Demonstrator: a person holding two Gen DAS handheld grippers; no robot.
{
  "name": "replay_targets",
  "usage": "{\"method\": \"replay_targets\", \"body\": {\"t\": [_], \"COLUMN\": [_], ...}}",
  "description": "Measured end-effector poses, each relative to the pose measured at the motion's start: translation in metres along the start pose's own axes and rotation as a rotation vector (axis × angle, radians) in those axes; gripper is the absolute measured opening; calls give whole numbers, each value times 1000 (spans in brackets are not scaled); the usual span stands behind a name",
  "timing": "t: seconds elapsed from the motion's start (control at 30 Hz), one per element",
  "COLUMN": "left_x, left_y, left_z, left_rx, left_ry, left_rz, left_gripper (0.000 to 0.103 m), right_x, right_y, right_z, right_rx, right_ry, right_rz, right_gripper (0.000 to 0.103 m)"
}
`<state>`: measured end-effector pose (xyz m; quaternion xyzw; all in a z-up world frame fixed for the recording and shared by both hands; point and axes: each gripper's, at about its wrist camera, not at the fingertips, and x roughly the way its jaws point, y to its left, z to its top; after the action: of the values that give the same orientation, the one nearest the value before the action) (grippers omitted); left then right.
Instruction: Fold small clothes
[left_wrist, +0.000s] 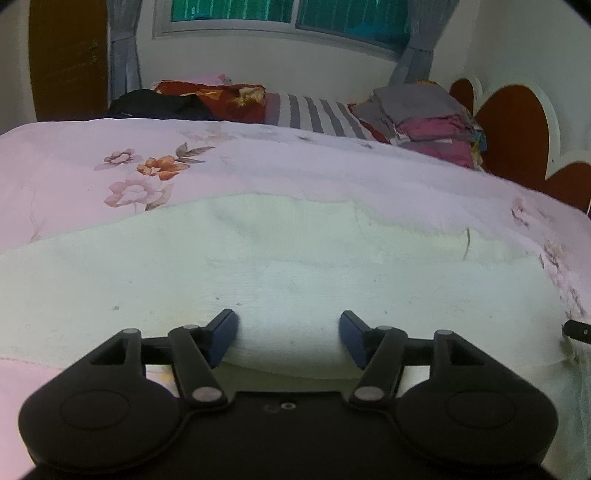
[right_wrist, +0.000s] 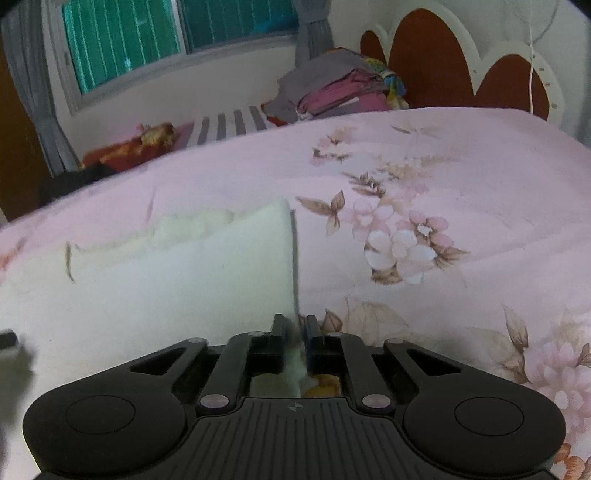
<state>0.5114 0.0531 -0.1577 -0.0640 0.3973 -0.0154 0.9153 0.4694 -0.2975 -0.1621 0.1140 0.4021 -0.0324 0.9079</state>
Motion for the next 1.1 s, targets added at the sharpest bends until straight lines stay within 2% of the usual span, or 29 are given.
{"method": "replay_targets", "body": {"t": [0.03, 0.07, 0.1, 0.13, 0.17, 0.33, 0.37, 0.4, 0.43, 0.5, 0.6, 0.67, 0.73, 0.8, 0.93, 0.97, 1.0, 1.03, 1.07, 1.1], "left_x": [1, 3, 5, 6, 7, 9, 10, 10, 10, 11, 10, 11, 8, 3, -8, -12, -16, -21, -25, -30], "left_y": [0, 0, -1, -2, -3, -6, -6, -6, -6, -7, -10, -11, -11, -7, -1, 1, 2, 5, 8, 13], "left_z": [1, 1, 0, 0, -1, -3, -3, -3, -2, -2, -3, -4, -2, 1, 3, 3, 3, 3, 2, 2], "left_rx": [0, 5, 12, 18, 29, 59, 60, 58, 56, 58, 69, 86, 83, 55, 22, 24, 26, 25, 21, 13], "left_ry": [2, 8, 13, 13, 11, 11, 11, 11, 12, 12, 12, 13, 24, 29, 38, 38, 36, 35, 34, 34], "left_rz": [2, 5, 10, 14, 18, 32, 35, 36, 38, 41, 44, 49, 46, 29, 21, 22, 26, 34, 39, 43], "left_gripper": [61, 61, 61, 62, 62, 64, 65, 65, 66, 66, 67, 68, 68, 68, 68, 69, 70, 71, 71, 71], "right_x": [0, 2, 6, 12, 20, 57, 63, 66, 66, 65, 68, 69, 66, 56, 32, 27, 22, 18, 14, 11], "right_y": [-1, -2, -2, -2, -2, -6, -4, -1, 2, 8, 6, 0, 10, 14, 26, 32, 40, 47, 54, 63], "right_z": [5, 11, 17, 22, 28, 47, 49, 51, 51, 51, 45, 45, 47, 47, 39, 35, 34, 30, 25, 20], "right_rx": [9, 16, 19, 22, 31, 123, 121, 108, 97, 49, -13, 11, -50, -60, -68, -77, -87, -97, -112, -131], "right_ry": [-4, -10, -16, -14, -4, 50, 53, 46, 43, 35, 1, 3, 6, -17, -45, -43, -43, -46, -50, -52], "right_rz": [8, 14, 12, 12, 16, 68, 63, 54, 56, 38, -60, -52, -71, -75, -26, -7, 5, 20, 34, 48], "right_gripper": [13, 27, 47, 53, 53, 53, 45, 23, 14, 7, 7, 7, 8, 8, 10, 21, 43, 54, 58, 57]}}
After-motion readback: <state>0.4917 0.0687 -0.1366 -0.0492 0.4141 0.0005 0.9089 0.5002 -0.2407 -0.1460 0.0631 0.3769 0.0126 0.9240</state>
